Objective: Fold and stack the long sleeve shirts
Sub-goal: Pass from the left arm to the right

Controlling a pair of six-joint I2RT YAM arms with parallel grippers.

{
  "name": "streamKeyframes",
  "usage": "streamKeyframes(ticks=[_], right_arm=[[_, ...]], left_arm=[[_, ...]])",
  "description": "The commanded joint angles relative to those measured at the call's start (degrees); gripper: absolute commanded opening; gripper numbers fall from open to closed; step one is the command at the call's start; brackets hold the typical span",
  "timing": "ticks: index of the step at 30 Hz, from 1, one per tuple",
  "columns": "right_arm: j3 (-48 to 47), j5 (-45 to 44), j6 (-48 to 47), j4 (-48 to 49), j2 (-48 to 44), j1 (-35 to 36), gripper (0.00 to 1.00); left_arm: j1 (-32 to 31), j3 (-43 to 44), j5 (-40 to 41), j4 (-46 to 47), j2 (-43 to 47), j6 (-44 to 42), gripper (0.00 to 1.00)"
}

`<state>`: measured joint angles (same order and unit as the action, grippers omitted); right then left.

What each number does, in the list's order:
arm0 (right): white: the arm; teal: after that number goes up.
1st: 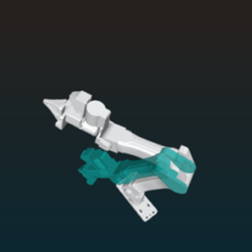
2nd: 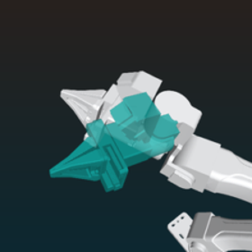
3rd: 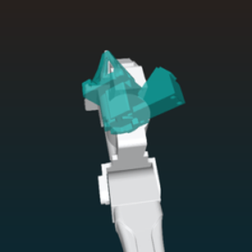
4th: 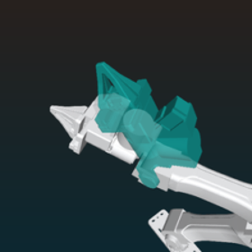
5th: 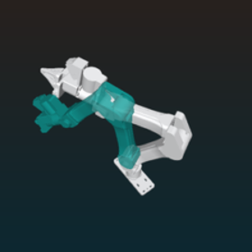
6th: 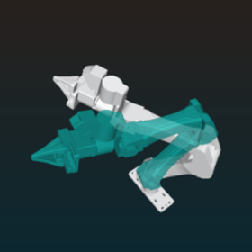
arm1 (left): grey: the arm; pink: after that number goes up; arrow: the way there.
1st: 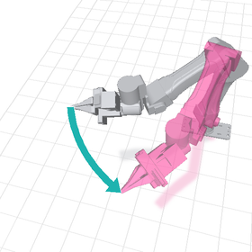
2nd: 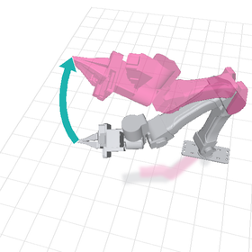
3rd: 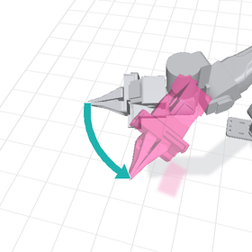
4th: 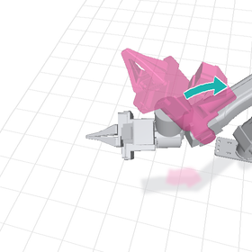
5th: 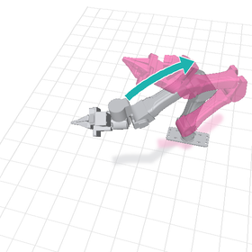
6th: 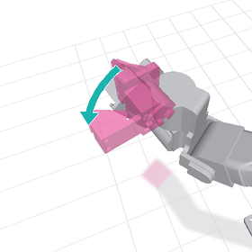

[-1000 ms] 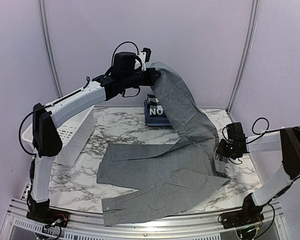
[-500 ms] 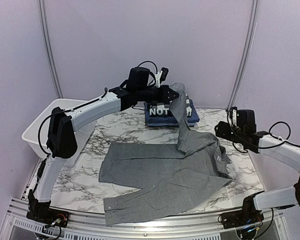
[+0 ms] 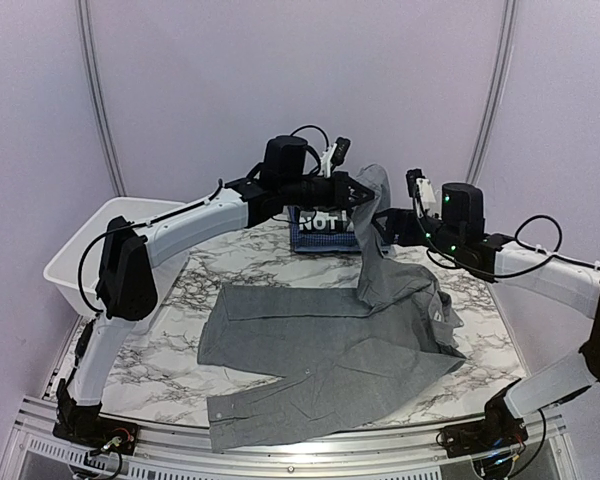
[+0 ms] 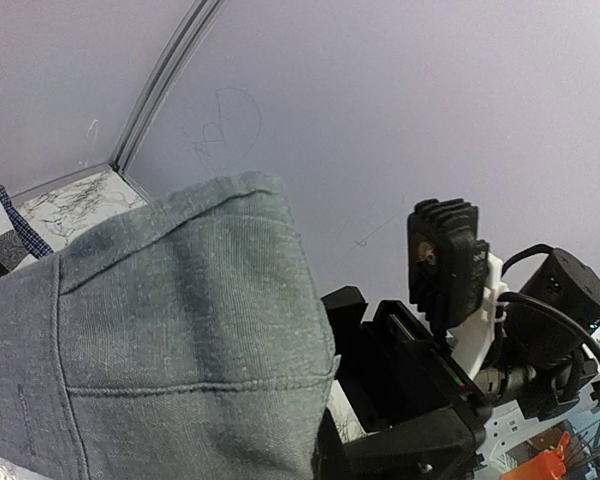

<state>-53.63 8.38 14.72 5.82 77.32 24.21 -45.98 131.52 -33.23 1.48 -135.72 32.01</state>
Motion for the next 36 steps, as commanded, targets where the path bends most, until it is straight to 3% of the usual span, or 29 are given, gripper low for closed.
streamKeyframes(ticks=[1, 10, 14, 17, 20, 22, 24, 28, 36], right_arm=[[-0.8, 0.0, 0.9, 2.0, -2.2, 2.0, 0.83], [0.5, 0.8, 2.7, 1.3, -3.6, 3.0, 0.86], [-1.6, -3.3, 3.5, -0.7, -0.9, 3.0, 0.78], [-3.7, -4.9, 4.0, -2.1, 1.2, 2.9, 0.56], [-5.4, -5.6, 4.3, -2.0, 2.4, 3.0, 0.25], [-7.2, -6.3, 4.3, -2.4, 3.5, 2.9, 0.09], [-9.8, -8.9, 4.8, -4.1, 5.0, 2.8, 0.0], [-15.3, -13.9, 6.4, -8.3, 8.7, 1.0, 0.0], [-25.4, -19.8, 7.2, -9.5, 17.9, -6.2, 0.0]], left_arm=[[0.3, 2.1, -1.3, 2.5, -1.1, 0.5, 0.0], [0.2, 2.6, -2.8, 5.2, -2.7, 3.1, 0.0], [-0.1, 1.4, -3.1, 5.9, -2.2, 3.4, 0.0], [-0.1, -0.3, -2.5, 6.5, -1.3, 3.2, 0.0], [0.0, -0.5, -2.1, 5.7, -1.2, 2.6, 0.0], [0.2, -0.8, -1.2, 3.9, -1.0, 1.7, 0.15], [0.5, -3.1, 0.9, 2.2, 0.5, 0.7, 0.31], [1.5, -15.6, 8.6, 2.8, 9.0, -1.4, 0.55], [2.7, -43.2, 26.8, -5.9, 28.5, -8.3, 0.58]])
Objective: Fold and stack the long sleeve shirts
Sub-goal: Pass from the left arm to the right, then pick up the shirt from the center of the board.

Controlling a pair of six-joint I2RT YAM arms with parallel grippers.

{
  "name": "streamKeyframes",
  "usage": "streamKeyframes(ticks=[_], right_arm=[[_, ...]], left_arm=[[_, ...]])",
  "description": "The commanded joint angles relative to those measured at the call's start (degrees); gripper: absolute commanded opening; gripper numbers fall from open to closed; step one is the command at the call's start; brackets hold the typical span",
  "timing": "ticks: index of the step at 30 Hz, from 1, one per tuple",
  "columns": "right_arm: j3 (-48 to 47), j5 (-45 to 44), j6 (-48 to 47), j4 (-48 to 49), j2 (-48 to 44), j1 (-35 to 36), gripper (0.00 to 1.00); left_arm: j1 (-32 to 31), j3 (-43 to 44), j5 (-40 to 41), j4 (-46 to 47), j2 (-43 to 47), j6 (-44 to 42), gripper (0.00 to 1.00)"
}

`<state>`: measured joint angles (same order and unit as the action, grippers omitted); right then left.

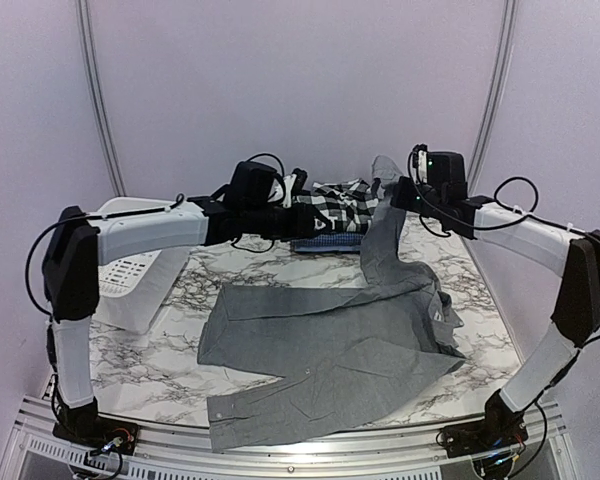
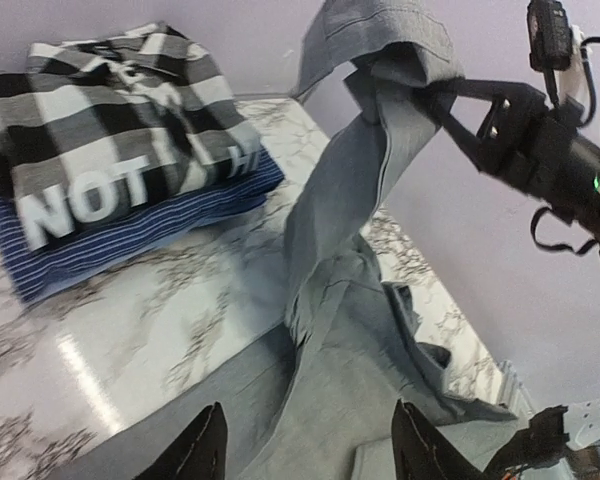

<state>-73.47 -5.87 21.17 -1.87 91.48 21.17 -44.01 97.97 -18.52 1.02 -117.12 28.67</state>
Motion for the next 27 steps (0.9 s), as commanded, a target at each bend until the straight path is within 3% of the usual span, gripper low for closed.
streamKeyframes(ticks=[1, 5, 10, 21, 27], right_arm=[[-6.8, -5.8, 0.6, -2.0, 4.9, -3.8, 0.0], [-10.9, -6.6, 0.5, -2.4, 9.3, -5.6, 0.0], [-14.8, -8.2, 0.5, -2.6, 13.8, -6.0, 0.0], [-17.2, -8.4, 0.9, -3.0, 16.5, -6.5, 0.0], [-18.1, -7.8, 0.1, -2.9, 16.5, -6.6, 0.0]], left_arm=[[0.9, -13.0, 14.8, -7.1, 11.8, -5.5, 0.57], [1.3, -26.5, 24.3, -12.0, 16.8, -6.8, 0.51], [1.2, -34.2, 29.1, -13.8, 17.9, -6.6, 0.46], [0.0, -32.4, 29.1, -15.9, 11.0, -8.7, 0.46], [-2.8, -32.0, 29.0, -16.1, 10.5, -9.7, 0.59]])
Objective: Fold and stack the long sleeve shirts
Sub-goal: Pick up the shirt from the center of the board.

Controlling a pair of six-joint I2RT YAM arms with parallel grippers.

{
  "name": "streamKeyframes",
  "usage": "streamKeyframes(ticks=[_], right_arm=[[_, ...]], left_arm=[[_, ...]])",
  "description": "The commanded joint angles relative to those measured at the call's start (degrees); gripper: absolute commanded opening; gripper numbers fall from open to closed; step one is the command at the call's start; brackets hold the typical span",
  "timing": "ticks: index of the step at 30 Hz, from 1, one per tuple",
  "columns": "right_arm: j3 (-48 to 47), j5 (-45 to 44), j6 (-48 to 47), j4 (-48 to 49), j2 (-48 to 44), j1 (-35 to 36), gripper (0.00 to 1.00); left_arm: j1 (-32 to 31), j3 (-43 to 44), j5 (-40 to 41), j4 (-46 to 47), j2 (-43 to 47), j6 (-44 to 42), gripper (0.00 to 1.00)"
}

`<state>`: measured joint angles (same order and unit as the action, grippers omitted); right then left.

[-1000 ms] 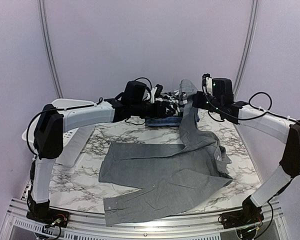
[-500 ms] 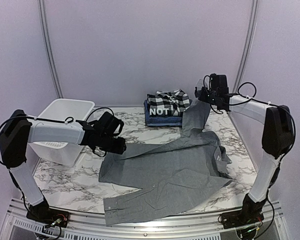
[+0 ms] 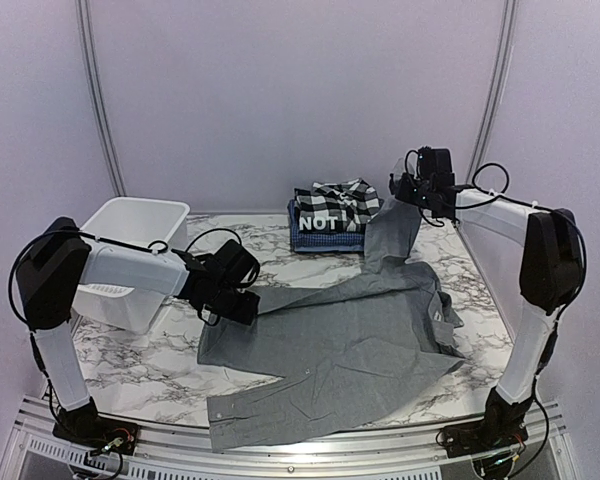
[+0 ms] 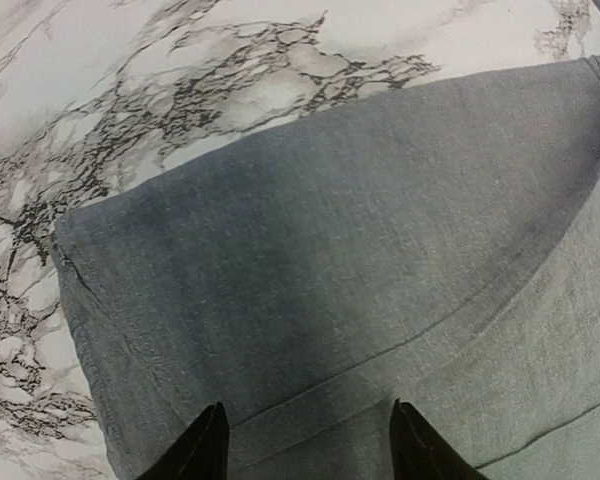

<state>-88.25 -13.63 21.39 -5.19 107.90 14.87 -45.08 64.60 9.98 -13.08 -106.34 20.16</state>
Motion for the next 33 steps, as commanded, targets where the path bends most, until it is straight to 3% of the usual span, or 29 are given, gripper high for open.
streamKeyframes(ticks=[1, 9, 14, 18, 23, 25, 33], right_arm=[[-3.7, 0.0, -0.3, 0.2, 0.3, -0.3, 0.0], [-4.6, 0.2, -0.7, -0.2, 0.4, -0.4, 0.0], [-4.2, 1.2, -0.4, -0.2, -0.1, -0.4, 0.0], [-3.0, 1.4, -0.2, 0.0, -1.0, -0.4, 0.0], [-1.3, 0.1, -0.6, -0.4, -3.1, -0.4, 0.0], [-0.2, -0.6, -0.9, -0.8, -4.2, -0.4, 0.0], [6.8, -6.2, -2.8, 0.4, -9.3, -0.4, 0.0]], left_arm=[[-2.0, 1.4, 0.8, -2.0, -0.3, -1.2, 0.6], [-2.7, 2.6, 6.7, -2.5, -3.1, -1.9, 0.59], [-2.6, 4.8, 13.0, -2.5, -5.5, -1.5, 0.5], [-2.6, 6.6, 16.8, -2.5, -6.6, -1.8, 0.36], [-2.0, 9.0, 20.8, -2.5, -6.4, -2.3, 0.05], [-1.2, 11.0, 21.4, -2.5, -6.9, -3.2, 0.0], [3.7, 24.0, 19.9, -2.6, -12.9, -5.9, 0.0]])
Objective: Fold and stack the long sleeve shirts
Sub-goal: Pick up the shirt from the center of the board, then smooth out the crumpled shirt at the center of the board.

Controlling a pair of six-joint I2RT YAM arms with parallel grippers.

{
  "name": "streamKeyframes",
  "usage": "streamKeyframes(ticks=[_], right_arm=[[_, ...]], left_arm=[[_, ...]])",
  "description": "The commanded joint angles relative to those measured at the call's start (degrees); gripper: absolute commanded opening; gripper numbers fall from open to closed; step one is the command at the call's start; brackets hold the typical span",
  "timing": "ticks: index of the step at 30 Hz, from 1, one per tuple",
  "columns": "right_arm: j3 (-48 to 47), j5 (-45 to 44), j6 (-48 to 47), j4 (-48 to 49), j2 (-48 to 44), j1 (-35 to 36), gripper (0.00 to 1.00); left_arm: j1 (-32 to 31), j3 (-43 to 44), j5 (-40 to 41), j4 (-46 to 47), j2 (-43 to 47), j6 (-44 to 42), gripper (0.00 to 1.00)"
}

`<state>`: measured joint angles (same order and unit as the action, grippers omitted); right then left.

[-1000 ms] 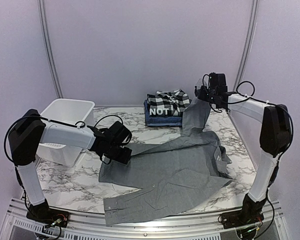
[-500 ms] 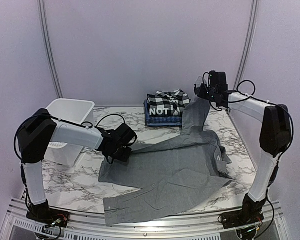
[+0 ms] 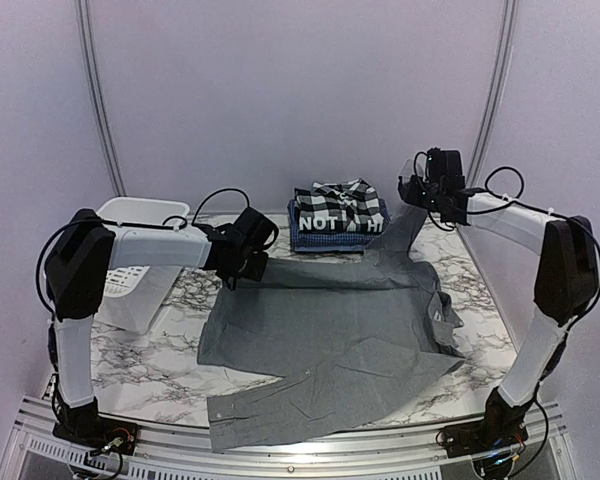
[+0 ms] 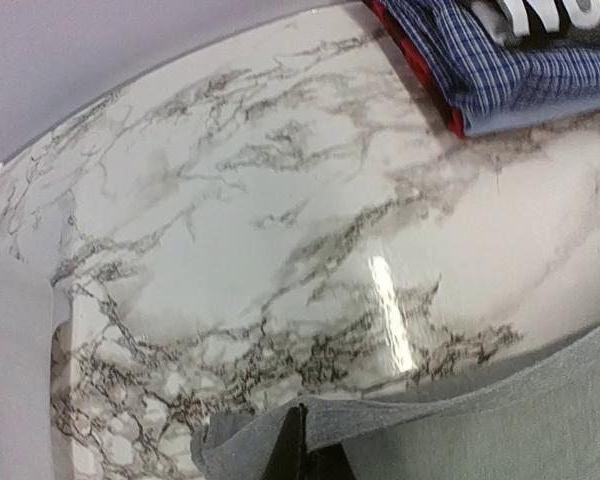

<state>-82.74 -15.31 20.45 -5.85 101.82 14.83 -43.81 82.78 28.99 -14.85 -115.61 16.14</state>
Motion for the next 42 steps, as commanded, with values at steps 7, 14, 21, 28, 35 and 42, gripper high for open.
streamKeyframes(ticks=[7, 14, 21, 28, 35, 42], right_arm=[[-0.8, -7.8, -3.7, -0.4, -0.6, -1.2, 0.0], [-3.8, -4.8, -2.2, -6.0, 4.3, -1.8, 0.21], [-1.8, 1.3, -2.7, -14.6, -0.5, -0.1, 0.69], [12.6, 2.0, 1.8, -18.0, -13.3, 9.3, 0.75], [28.9, 2.1, 11.4, -20.2, -25.9, 19.6, 0.66], [38.2, 2.6, 16.2, -21.4, -30.4, 29.0, 0.64]], left_arm=[[6.6, 21.1, -4.8, -5.0, -13.8, -2.3, 0.01], [7.8, 24.8, -9.6, -7.9, -16.8, -0.6, 0.37], [7.9, 14.8, -16.4, -7.8, -4.5, 4.1, 0.65], [5.4, -2.3, -21.1, -7.3, 7.9, 9.6, 0.63], [-4.1, -16.2, -22.2, -5.7, 16.2, 15.4, 0.59], [-10.4, -22.9, -21.0, -4.8, 20.0, 22.1, 0.58]])
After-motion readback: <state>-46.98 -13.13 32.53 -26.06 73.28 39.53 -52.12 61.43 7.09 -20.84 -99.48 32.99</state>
